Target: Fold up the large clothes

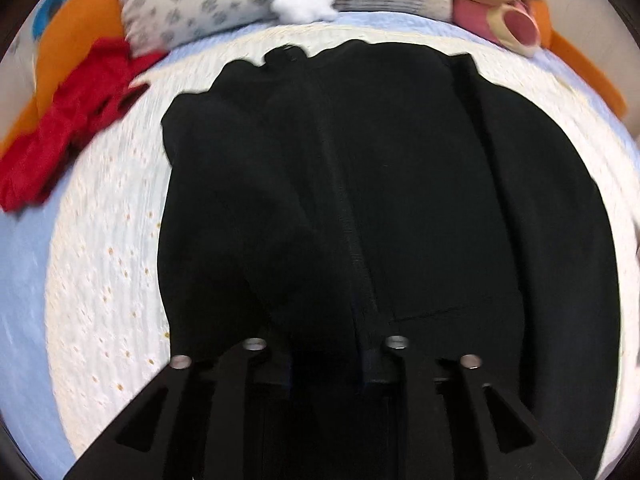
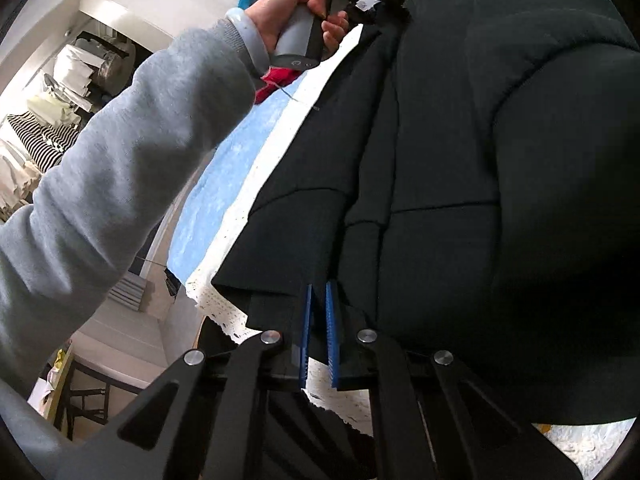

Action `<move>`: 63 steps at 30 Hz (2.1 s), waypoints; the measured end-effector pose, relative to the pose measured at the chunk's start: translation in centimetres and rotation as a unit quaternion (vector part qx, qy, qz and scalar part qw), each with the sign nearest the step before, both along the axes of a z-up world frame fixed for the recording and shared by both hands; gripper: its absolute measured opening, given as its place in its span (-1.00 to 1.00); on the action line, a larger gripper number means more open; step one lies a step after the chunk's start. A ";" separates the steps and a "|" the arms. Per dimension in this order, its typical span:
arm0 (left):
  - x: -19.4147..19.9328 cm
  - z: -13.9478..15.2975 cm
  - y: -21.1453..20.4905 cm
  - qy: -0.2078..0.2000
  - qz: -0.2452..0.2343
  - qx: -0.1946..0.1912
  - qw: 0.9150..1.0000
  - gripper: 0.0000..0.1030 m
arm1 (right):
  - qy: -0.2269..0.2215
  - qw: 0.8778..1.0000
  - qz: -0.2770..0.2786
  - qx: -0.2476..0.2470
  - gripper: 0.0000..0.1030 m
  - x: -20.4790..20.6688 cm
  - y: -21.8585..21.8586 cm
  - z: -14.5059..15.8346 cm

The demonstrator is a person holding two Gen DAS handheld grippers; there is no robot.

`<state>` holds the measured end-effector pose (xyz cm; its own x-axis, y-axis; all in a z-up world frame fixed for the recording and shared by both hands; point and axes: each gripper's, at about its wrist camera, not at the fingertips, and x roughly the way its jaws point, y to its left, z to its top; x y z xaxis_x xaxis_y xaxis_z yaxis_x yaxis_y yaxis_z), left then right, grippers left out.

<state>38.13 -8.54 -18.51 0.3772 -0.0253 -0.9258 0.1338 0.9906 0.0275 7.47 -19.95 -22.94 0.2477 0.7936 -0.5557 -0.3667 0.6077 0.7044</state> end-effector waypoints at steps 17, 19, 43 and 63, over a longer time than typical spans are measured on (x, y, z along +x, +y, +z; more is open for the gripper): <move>1.9 4.3 6.5 -0.056 0.101 -0.054 0.992 0.42 | -0.178 0.983 0.038 -0.009 -0.38 1.0 4.6 7.4; 2.6 2.0 8.1 -0.032 0.148 -0.102 0.983 0.33 | -0.178 0.982 0.062 -0.024 -0.38 1.9 6.4 6.9; 8.1 2.1 4.4 -0.017 0.078 -0.221 0.972 0.51 | -0.129 0.979 0.024 -0.158 -0.69 4.1 4.1 2.3; 12.8 2.4 0.6 -0.051 0.062 -0.043 0.996 0.60 | -0.151 0.988 0.016 -0.021 0.41 2.5 0.2 6.0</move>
